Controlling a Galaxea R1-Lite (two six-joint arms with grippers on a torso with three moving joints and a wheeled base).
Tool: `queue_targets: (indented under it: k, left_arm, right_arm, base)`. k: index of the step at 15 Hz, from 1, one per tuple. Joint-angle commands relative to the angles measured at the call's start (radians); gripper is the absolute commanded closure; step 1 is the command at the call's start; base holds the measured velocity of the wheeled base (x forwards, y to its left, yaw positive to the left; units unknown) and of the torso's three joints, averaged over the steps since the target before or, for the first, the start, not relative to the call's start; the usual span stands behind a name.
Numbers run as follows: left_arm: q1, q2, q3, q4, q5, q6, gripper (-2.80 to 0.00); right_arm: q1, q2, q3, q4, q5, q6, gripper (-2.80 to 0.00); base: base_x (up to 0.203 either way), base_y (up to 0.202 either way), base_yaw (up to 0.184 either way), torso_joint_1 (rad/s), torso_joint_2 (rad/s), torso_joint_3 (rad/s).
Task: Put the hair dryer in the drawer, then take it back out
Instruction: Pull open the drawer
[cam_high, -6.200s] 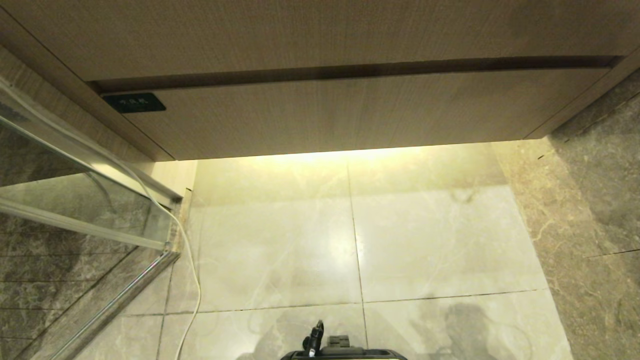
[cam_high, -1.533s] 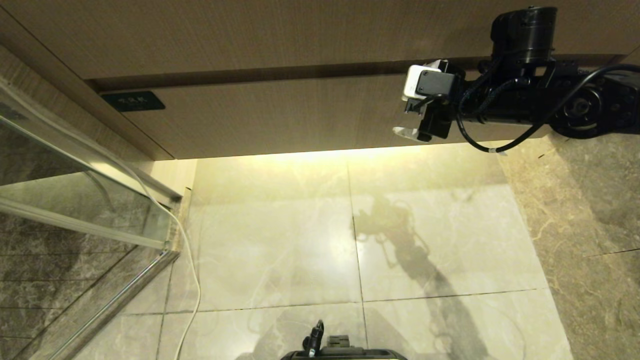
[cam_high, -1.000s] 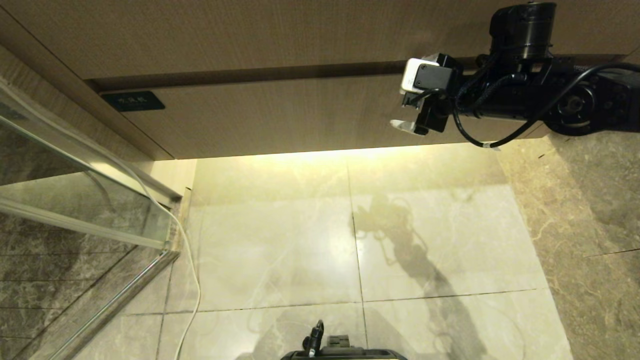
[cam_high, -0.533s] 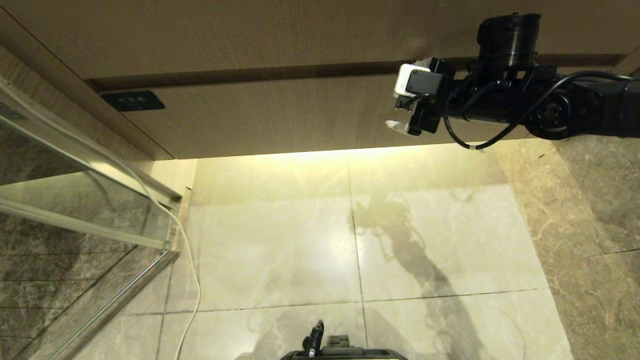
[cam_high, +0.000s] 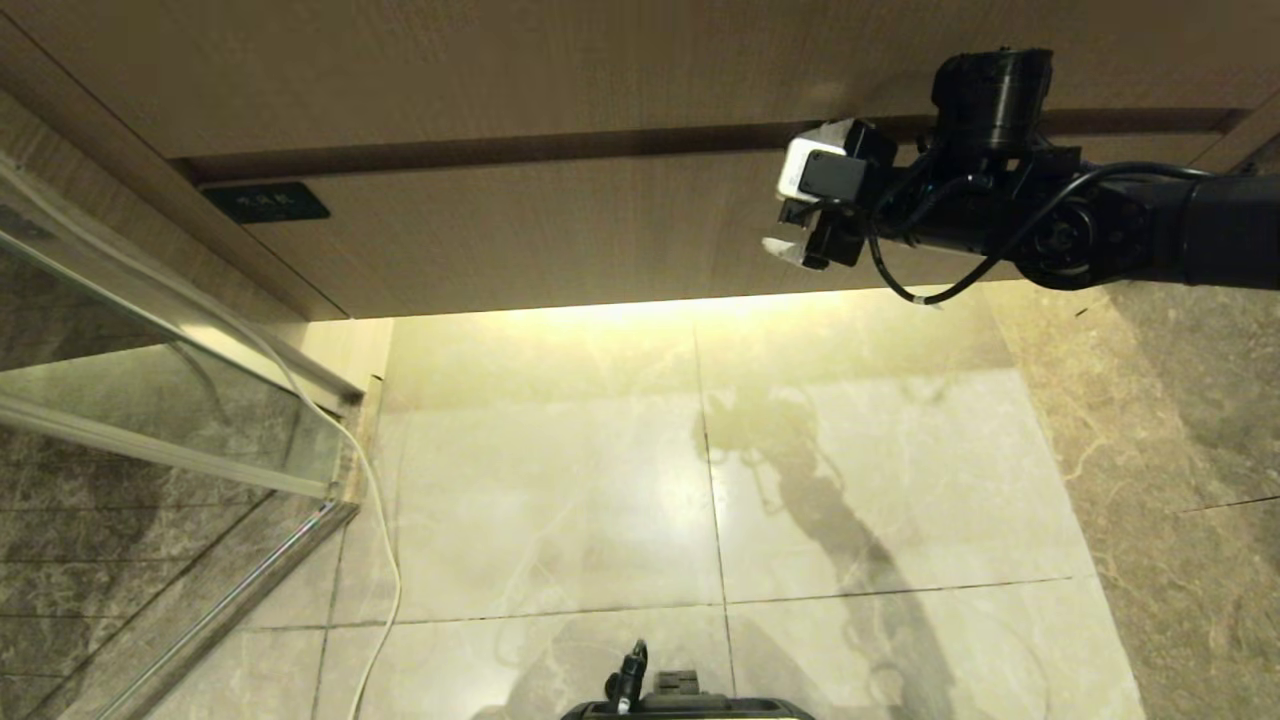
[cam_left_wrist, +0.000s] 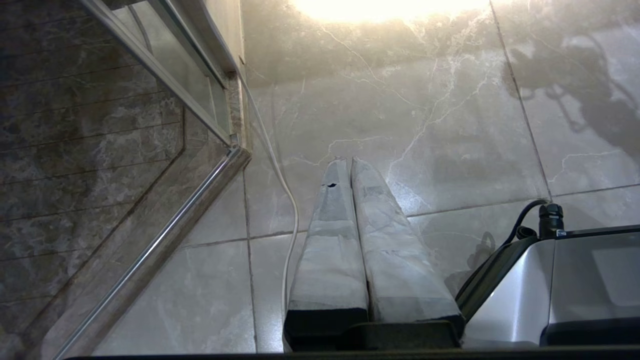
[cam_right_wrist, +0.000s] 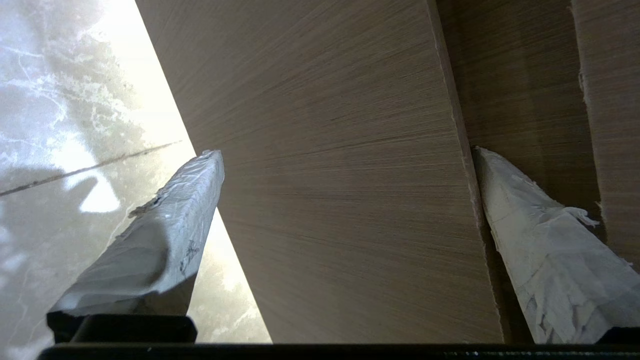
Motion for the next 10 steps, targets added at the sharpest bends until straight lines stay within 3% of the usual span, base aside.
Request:
queue_targets:
  k: [1, 4, 10]
  left_arm:
    - [0.000, 0.000, 0.002, 0.000, 0.000, 0.001, 0.00]
    - [-0.001, 0.000, 0.002, 0.000, 0.000, 0.001, 0.00]
    - [-0.001, 0.000, 0.001, 0.000, 0.000, 0.001, 0.00]
  right_arm:
    - [-0.008, 0.004, 0.009, 0.062, 0.005, -0.004, -2.80]
    - [-0.021, -0.017, -0.004, 0.280, 0.035, 0.017, -2.80]
    - [-0.034, -0.067, 0.015, 0.370, 0.024, 0.113, -2.80]
  base:
    - [0.000, 0.000, 0.000, 0.000, 0.00, 0.000]
    - [0.000, 0.000, 0.000, 0.000, 0.00, 0.000]
    - [0.000, 0.000, 0.000, 0.000, 0.00, 0.000]
